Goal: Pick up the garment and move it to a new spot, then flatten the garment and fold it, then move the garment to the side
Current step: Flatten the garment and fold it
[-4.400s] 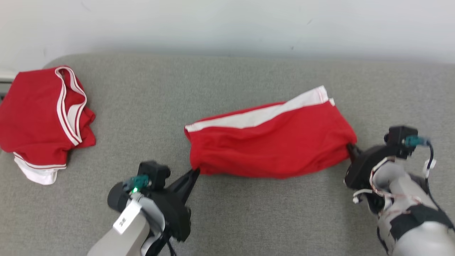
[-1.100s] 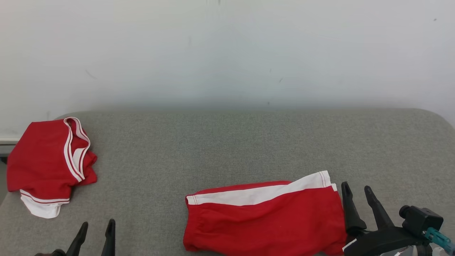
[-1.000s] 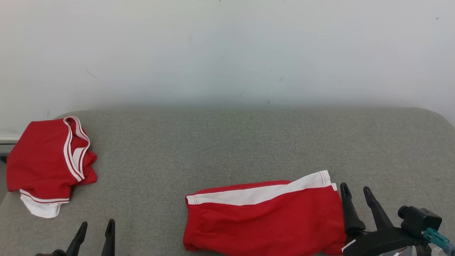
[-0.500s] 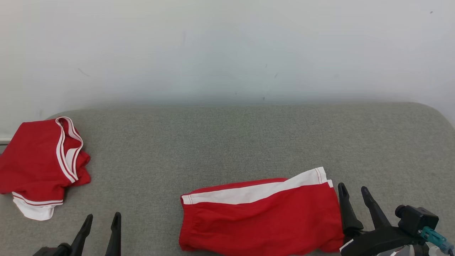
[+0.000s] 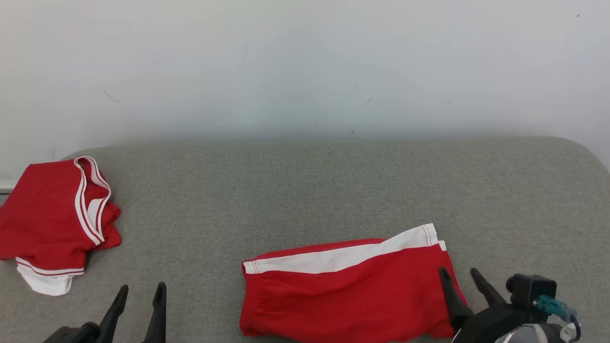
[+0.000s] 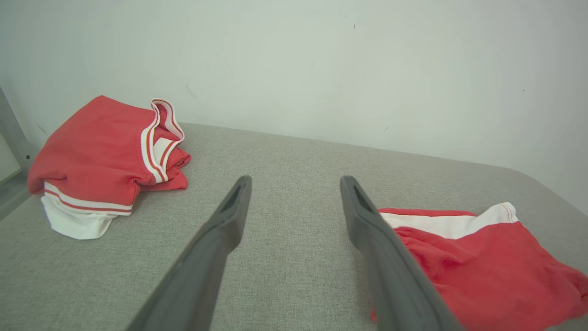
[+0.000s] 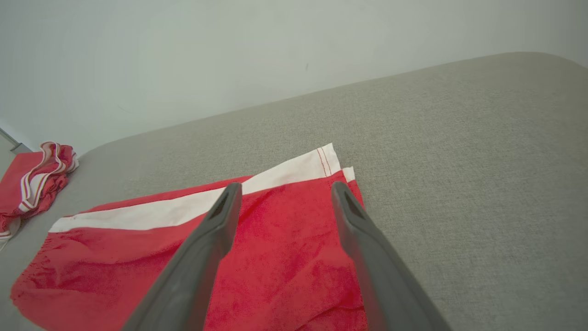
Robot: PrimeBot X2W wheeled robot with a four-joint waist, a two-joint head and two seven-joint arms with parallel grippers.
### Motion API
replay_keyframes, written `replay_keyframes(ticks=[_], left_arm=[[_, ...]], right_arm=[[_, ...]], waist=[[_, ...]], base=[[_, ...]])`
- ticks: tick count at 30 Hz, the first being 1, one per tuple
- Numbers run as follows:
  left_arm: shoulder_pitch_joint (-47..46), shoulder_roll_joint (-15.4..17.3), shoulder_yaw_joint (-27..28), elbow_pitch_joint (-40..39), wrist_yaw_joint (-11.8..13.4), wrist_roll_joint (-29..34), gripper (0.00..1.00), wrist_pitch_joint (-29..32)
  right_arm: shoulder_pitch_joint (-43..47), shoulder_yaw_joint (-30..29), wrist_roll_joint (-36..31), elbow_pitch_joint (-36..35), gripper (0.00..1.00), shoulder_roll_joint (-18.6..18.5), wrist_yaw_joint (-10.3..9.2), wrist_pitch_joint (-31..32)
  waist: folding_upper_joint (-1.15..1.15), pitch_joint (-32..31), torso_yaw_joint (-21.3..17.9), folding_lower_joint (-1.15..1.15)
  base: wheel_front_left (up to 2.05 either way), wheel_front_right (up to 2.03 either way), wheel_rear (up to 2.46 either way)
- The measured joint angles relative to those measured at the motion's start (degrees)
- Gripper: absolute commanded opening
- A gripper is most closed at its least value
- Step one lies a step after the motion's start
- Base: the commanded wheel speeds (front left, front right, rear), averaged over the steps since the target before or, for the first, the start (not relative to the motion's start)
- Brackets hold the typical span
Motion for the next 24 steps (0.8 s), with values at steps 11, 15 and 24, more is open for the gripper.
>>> replay_keyframes(ticks=[11,15,24], left_arm=[[0.26,-0.88,-2.02,-1.64,0.00,1.88,1.00,2.30],[-0.13,-0.92,-2.61,-1.91,0.00,2.03,1.00,3.24],[-1.43,-1.09,-3.53,-2.24,-0.01,2.37,1.00,4.68]], right_arm=[[-7.61,-1.16,-1.71,9.90,1.00,-4.76,-3.08,20.05],[-11.76,-1.27,-1.71,13.24,1.00,-4.85,-3.22,25.32],[-16.61,-2.57,-0.53,20.63,1.00,-4.54,-3.45,32.73]], waist=[[0.00,0.54,0.74,0.00],[0.00,1.06,1.44,0.00],[0.00,2.19,3.31,0.00]], base=[[0.00,0.00,0.00],[0.00,0.00,0.00],[0.00,0.00,0.00]])
